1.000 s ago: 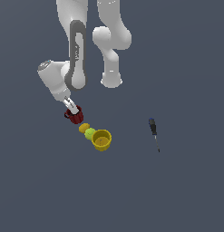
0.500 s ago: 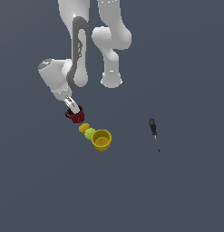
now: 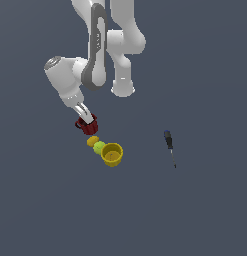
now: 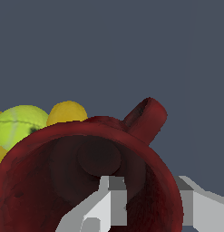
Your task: Pick up a designated object from a clutter of objects.
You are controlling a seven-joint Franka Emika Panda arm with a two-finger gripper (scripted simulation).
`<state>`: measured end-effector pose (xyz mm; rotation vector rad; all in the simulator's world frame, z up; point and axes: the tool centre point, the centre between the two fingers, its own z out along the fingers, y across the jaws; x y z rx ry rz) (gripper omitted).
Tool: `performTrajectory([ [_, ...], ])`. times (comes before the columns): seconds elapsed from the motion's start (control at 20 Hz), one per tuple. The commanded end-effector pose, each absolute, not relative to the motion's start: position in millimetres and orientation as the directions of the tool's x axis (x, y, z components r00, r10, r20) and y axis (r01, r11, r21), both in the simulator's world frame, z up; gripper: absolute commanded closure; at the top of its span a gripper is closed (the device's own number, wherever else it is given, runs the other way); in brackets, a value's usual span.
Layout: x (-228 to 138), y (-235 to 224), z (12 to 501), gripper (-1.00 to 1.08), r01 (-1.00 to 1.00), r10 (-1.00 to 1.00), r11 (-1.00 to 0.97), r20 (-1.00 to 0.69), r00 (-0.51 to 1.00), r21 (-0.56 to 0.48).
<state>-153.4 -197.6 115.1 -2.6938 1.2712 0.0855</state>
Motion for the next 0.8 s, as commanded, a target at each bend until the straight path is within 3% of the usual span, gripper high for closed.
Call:
performTrajectory([
  [0.0, -145.2, -184.9, 130.7, 1.08, -0.771, -0.762, -0.626, -0.117, 0.637, -0.121],
  [0.75, -85.8, -83.9, 244.5, 1.08, -0.772, -0.763, -0.625, -0.115, 0.636, -0.116],
])
